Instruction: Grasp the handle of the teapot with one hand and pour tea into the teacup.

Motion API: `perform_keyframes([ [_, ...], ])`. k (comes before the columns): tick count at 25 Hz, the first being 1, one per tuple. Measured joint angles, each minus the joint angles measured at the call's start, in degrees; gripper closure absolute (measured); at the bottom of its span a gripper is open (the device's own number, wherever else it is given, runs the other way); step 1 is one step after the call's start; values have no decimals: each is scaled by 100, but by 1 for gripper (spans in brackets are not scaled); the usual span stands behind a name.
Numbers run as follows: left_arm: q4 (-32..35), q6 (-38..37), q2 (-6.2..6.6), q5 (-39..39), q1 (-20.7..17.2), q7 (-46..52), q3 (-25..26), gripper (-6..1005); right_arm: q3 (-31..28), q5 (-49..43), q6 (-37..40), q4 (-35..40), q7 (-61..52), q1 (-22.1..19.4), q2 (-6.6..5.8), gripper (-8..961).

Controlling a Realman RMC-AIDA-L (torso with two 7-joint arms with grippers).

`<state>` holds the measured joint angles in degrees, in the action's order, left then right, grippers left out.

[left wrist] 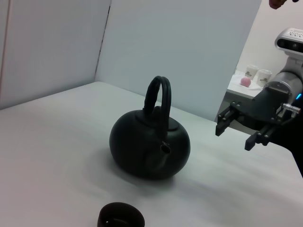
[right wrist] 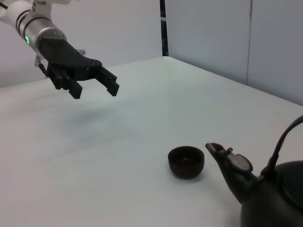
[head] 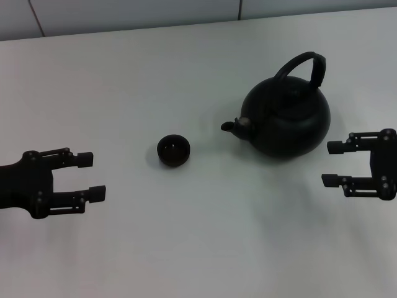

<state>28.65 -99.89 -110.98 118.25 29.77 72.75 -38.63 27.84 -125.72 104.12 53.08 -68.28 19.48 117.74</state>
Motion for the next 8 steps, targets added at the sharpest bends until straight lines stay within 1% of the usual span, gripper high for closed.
perform_keyframes([
  [8, 35, -54, 11, 9, 10, 70, 4, 201, 2, -6, -9, 28, 9, 85, 29, 322],
])
